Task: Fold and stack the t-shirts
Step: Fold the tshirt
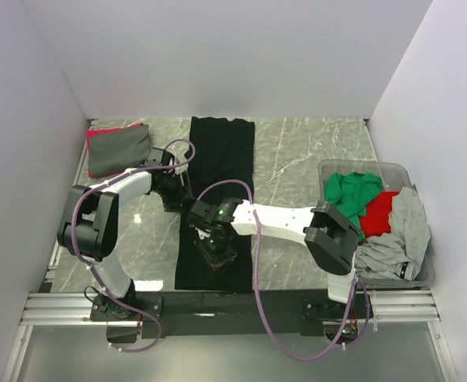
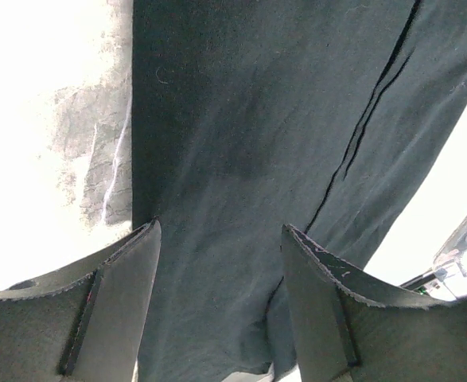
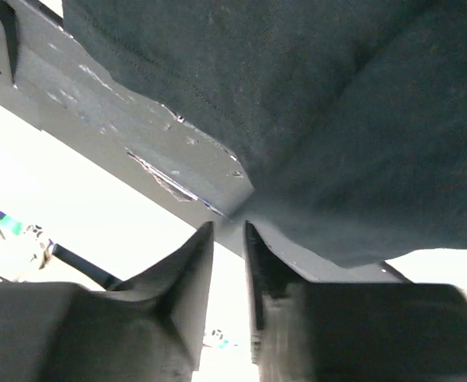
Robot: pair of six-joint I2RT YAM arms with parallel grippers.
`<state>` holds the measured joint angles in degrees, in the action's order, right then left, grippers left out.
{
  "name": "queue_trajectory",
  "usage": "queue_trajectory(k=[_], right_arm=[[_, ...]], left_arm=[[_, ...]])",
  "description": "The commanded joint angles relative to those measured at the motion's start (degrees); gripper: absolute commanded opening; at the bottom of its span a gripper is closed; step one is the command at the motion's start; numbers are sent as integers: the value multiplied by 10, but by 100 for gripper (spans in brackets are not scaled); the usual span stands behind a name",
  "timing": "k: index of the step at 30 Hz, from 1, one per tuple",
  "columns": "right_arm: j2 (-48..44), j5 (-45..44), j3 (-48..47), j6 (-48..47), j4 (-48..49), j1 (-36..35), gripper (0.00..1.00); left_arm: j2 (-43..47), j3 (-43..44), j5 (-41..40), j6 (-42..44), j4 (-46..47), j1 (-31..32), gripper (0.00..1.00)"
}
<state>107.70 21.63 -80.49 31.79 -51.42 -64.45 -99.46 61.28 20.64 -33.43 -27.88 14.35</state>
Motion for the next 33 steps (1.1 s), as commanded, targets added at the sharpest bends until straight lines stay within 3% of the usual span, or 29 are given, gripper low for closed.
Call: queue_trajectory(k=[1, 10, 17, 20, 33], right_arm=[[3, 12, -27, -33, -27, -6, 31], [-56, -19, -9, -13, -24, -1, 38], [-124, -45, 130, 51, 22, 27, 39], [-147, -47, 186, 63, 46, 30, 45], [-132, -74, 249, 75, 77, 37, 48]], left_arm=[[16, 4, -6, 15, -4, 2, 68], [30, 16, -11, 18, -23, 2, 68], [84, -19, -67, 30, -69, 2, 68], [124, -37, -102, 29, -101, 2, 68], [233, -113, -117, 1, -217, 32, 69]])
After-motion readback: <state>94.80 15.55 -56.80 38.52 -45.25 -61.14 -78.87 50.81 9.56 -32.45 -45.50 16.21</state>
